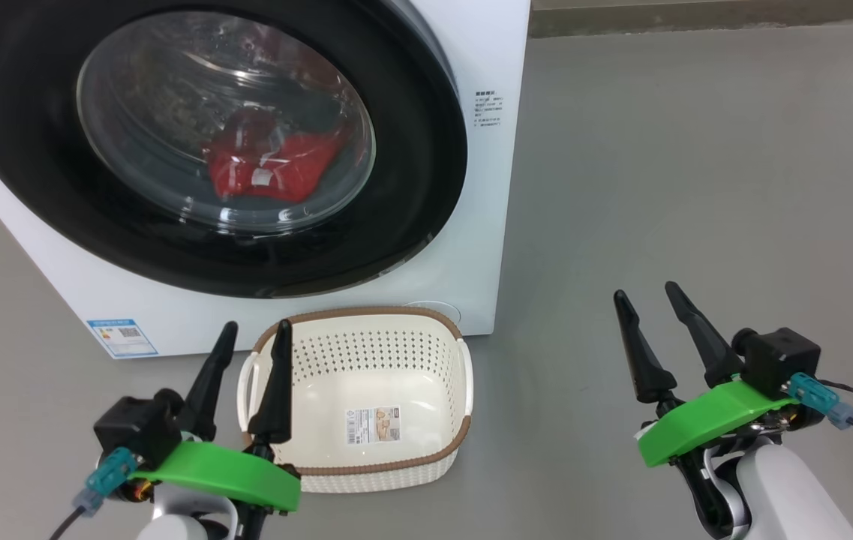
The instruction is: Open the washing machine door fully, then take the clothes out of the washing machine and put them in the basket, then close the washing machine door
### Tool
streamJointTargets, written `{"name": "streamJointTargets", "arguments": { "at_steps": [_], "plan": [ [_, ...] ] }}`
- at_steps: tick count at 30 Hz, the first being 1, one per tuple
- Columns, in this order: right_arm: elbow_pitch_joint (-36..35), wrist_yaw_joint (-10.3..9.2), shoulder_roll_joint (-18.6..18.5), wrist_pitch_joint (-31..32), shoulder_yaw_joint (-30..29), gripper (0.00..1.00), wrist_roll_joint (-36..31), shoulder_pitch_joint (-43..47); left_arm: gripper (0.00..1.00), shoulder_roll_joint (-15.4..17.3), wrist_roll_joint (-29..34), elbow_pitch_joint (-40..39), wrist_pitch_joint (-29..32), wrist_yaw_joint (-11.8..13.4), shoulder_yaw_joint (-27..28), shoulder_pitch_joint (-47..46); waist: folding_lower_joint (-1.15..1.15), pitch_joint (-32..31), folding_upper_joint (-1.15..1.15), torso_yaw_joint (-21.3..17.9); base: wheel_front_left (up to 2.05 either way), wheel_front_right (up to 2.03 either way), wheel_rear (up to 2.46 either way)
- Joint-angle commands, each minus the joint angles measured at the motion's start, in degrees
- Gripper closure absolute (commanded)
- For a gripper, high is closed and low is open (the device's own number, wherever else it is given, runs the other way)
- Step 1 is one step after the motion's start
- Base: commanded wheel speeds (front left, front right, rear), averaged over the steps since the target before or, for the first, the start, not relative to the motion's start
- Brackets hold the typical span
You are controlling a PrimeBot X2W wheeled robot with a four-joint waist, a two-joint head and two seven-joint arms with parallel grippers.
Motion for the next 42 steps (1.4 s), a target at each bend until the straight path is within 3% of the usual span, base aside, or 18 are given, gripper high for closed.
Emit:
{"name": "streamJointTargets", "arguments": {
  "at_steps": [1, 18, 35, 36, 37, 38, 40, 42],
  "plan": [
    [-1.16, 0.03, -0.46, -0.89, 1.7, 0.0, -2.37, -2.71, 0.0, 1.18, 2.05, -1.45, -0.94, 0.49, 1.21, -2.97, -0.01, -0.01, 0.0, 0.03, 0.0, 0.0, 0.0],
    [-0.26, 0.03, -0.6, -3.75, 3.97, 0.0, -13.69, -4.68, 0.0, 1.4, 12.96, -1.17, -3.82, 0.89, 1.38, -5.16, -0.01, -0.46, 0.0, 0.32, 0.0, 0.0, 0.0],
    [0.03, 0.03, -0.6, -3.82, 4.16, 0.0, -13.93, -4.42, 0.0, 1.4, 12.28, 1.42, -3.89, 1.6, 0.43, -5.2, -0.01, -0.65, 0.0, 0.2, 0.0, 0.0, 0.0],
    [0.28, 0.03, -0.6, -3.82, 4.32, 0.21, -13.47, -4.38, 0.0, 1.4, 12.24, 1.47, -3.89, 1.66, 0.4, -5.2, -0.01, -0.62, 0.0, 0.23, 0.0, 0.0, 0.0],
    [0.43, 0.03, -0.6, -3.82, 4.46, 0.51, -12.88, -4.42, 0.0, 1.4, 12.12, 1.54, -3.89, 1.75, 0.37, -5.17, -0.01, -0.57, 0.0, 0.27, 0.0, 0.0, 0.0],
    [0.52, 0.03, -0.6, -3.82, 4.58, 0.64, -12.33, -4.53, 0.0, 1.4, 11.92, 1.58, -3.89, 1.8, 0.33, -5.14, -0.01, -0.48, 0.0, 0.29, 0.0, 0.0, 0.0],
    [0.83, 0.03, -0.6, -3.82, 4.92, 1.0, -11.34, -4.87, 0.0, 1.4, 11.72, 1.46, -3.89, 1.84, 0.21, -5.06, -0.01, -0.16, 0.0, 0.32, 0.0, 0.0, 0.0],
    [0.78, 0.03, -0.6, -3.82, 5.03, 1.0, -10.15, -5.6, 0.0, 1.4, 11.59, 1.06, -3.89, 1.8, 0.05, -5.3, -0.01, 0.84, 0.0, 0.46, 0.0, 0.0, 0.0]
  ]
}}
